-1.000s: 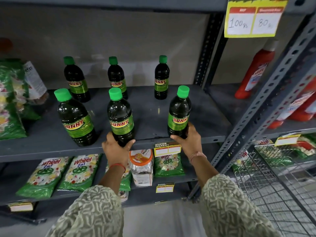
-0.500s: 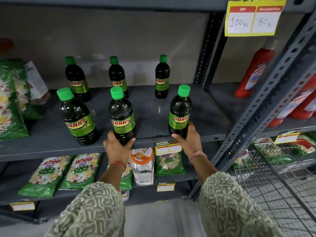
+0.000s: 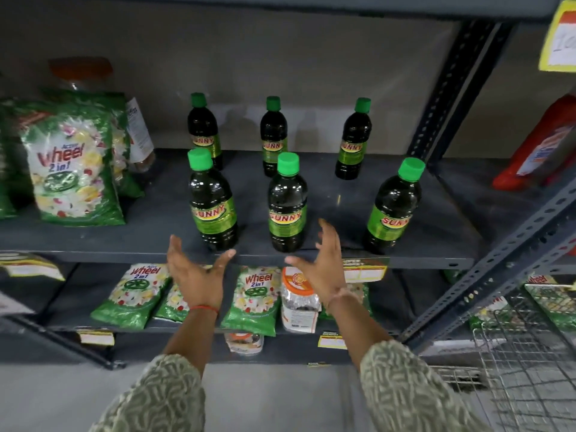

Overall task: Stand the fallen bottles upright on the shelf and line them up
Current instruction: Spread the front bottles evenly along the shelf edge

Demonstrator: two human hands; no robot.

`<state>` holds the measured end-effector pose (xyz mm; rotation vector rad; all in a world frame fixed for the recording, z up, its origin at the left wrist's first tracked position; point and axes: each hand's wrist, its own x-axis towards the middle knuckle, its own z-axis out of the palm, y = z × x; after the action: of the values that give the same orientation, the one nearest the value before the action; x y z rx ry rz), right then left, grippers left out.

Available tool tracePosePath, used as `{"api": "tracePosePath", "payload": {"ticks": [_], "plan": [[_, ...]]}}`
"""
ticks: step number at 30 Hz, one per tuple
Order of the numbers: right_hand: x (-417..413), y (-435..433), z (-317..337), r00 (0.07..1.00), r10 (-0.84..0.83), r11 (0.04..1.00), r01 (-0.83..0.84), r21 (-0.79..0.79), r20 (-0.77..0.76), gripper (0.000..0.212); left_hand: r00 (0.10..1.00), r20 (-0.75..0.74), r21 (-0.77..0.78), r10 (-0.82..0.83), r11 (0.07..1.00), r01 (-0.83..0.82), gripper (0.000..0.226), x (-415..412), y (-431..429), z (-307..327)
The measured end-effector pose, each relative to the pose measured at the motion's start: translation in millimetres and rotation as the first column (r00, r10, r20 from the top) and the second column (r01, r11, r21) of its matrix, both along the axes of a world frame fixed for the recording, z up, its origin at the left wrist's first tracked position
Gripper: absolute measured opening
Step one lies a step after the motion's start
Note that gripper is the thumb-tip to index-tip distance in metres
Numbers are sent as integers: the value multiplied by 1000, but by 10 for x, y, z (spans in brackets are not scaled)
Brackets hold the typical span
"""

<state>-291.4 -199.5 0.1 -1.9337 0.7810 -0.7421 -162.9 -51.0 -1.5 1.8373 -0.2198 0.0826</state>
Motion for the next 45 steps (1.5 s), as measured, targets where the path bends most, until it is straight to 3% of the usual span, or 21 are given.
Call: {"api": "tracePosePath", "payload": {"ticks": [4,8,10,15,24,28,34,45], "plan": [[371,-81,8,996,-3,1000,6,26,-87,105,994,-12,83,-106,991,107,106,261,-61,45],[429,-30,-75,991,-90,996,90,-4,-99,90,990,3,152,-142,978,140,65,336,-50,-35],[432,-26,-96,988,-102,995,102,-12,-112,88,989,12,170,-148,975,144,58,405,-5,-68],[454,17,-81,983,-128,992,125,-31,-131,90,988,76,233,-134,966,113,55,581,166,-58],[488,113,-31,980,-116,993,112,-31,-159,87,992,49,260,-112,961,96,51,916,514,15],[470,97,-10,981,-97,995,95,-19,-171,85,988,-4,210,-157,965,154,53,934,561,56],[450,92,7,984,-73,997,75,6,-162,77,977,5,316,-212,927,199,53,1003,632,45],[455,117,30,983,-68,998,66,-14,-170,78,973,16,315,-229,925,213,50,967,627,104]]}}
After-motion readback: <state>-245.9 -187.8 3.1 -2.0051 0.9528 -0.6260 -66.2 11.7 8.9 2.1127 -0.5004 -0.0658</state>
